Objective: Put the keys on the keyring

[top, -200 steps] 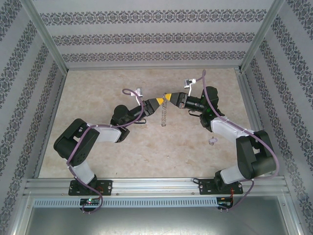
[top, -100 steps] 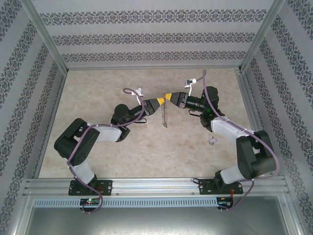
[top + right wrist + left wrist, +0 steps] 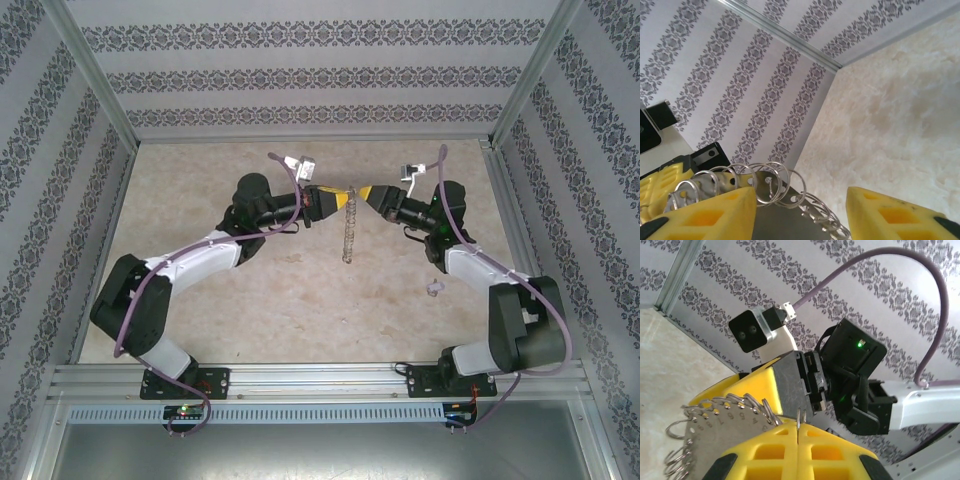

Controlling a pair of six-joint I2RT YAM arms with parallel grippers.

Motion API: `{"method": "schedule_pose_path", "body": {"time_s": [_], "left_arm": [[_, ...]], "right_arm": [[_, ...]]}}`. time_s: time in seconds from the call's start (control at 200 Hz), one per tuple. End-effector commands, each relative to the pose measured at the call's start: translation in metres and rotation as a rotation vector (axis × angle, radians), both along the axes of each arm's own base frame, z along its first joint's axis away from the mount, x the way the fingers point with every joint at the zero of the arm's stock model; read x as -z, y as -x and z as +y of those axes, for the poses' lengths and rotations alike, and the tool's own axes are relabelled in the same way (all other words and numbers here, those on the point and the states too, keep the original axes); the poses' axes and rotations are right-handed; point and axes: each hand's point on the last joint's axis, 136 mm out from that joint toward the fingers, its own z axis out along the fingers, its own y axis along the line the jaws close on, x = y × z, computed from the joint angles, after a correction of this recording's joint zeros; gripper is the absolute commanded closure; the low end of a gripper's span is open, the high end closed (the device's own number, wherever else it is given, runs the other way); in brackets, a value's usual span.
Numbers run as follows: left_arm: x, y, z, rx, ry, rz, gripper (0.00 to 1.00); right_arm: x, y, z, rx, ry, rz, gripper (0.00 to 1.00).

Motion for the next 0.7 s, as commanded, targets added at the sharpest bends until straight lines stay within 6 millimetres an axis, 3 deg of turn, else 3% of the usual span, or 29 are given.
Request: {"method": "schedule_pose_path", "body": {"time_s": [0.0, 0.175, 0.43, 0.695], "left_arm": [[-0.002, 0.012, 0.004, 0.069, -0.142, -0.121, 1.0], [-0.006, 0.013, 0.01, 0.099, -0.22, -0.165, 1.0], [-0.014, 0.011, 0.014, 0.135, -0.248, -0.18, 1.0], [-0.019, 0.015, 0.013, 0.167, -0.252, -0.184, 1.0]], "right_arm": [[-0.029, 0.015, -0.001, -0.034, -0.003, -0.111, 0.53], [-0.047, 0.035, 0.001, -0.071, 0.02, -0.2, 0.67], [-0.072, 0.06, 0.012, -0.15, 0.022, -0.299, 0.65], [-0.078, 0.069, 0.033, -0.214, 0.021, -0.32, 0.62]]}}
